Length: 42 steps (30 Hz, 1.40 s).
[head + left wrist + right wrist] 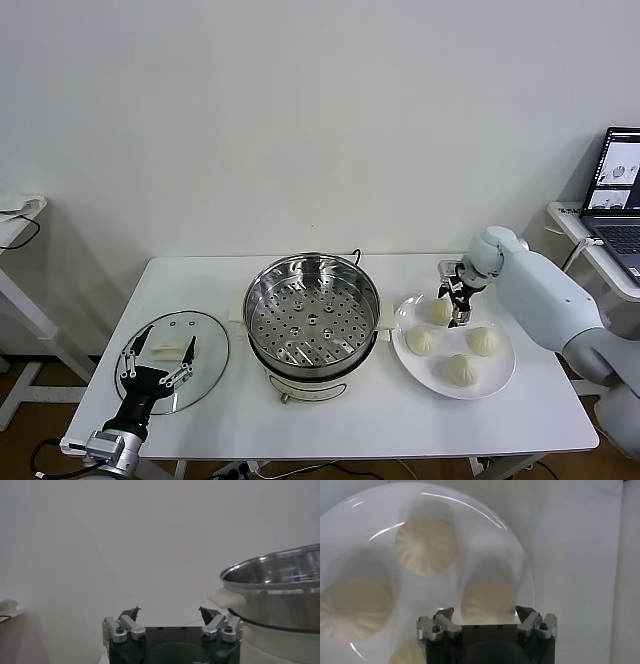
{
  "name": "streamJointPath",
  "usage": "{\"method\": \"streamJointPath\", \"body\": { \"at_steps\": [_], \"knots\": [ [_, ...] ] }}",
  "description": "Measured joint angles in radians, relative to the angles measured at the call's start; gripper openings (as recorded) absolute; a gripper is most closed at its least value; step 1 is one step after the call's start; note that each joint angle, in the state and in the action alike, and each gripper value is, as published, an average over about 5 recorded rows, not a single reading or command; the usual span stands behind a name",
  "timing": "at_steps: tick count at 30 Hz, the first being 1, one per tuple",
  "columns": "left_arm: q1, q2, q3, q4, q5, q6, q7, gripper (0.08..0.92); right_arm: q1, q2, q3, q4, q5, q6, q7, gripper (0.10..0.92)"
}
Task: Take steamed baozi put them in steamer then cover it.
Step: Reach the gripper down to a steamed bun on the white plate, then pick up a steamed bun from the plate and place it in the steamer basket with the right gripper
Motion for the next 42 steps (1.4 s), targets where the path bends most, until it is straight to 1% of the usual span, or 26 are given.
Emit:
{"method": "streamJointPath", "body": {
  "at_steps": [3,8,20,26,30,35,42],
  "knots": [
    [0.000,0.000,0.003,0.001,0.002,-0.001,0.000,0.823,-0.002,0.004,0.004,-0.004,-0.011,0.004,0.003,0.812],
    [0.000,-0.001,0.006,0.003,0.004,-0.002,-0.001,0.823,-0.005,0.010,0.012,-0.011,-0.026,0.010,0.007,0.739],
    [0.000,-0.003,0.013,0.012,0.009,-0.010,-0.002,0.823,-0.012,0.011,0.023,-0.009,-0.037,0.026,0.012,0.690],
    [0.000,-0.002,0.015,0.013,0.010,-0.011,-0.002,0.823,-0.014,-0.006,0.017,0.014,-0.024,0.027,0.004,0.687],
    [0.002,-0.002,0.019,0.010,0.011,-0.012,-0.002,0.823,-0.006,-0.032,0.005,0.052,0.000,0.028,-0.005,0.682],
    [0.007,-0.001,0.019,0.003,0.012,-0.013,-0.003,0.823,0.041,-0.092,-0.043,0.136,0.064,0.043,-0.020,0.678],
    [0.015,0.002,0.014,-0.008,0.014,-0.013,-0.006,0.823,0.197,-0.185,-0.178,0.291,0.186,0.132,-0.069,0.670]
  ]
}}
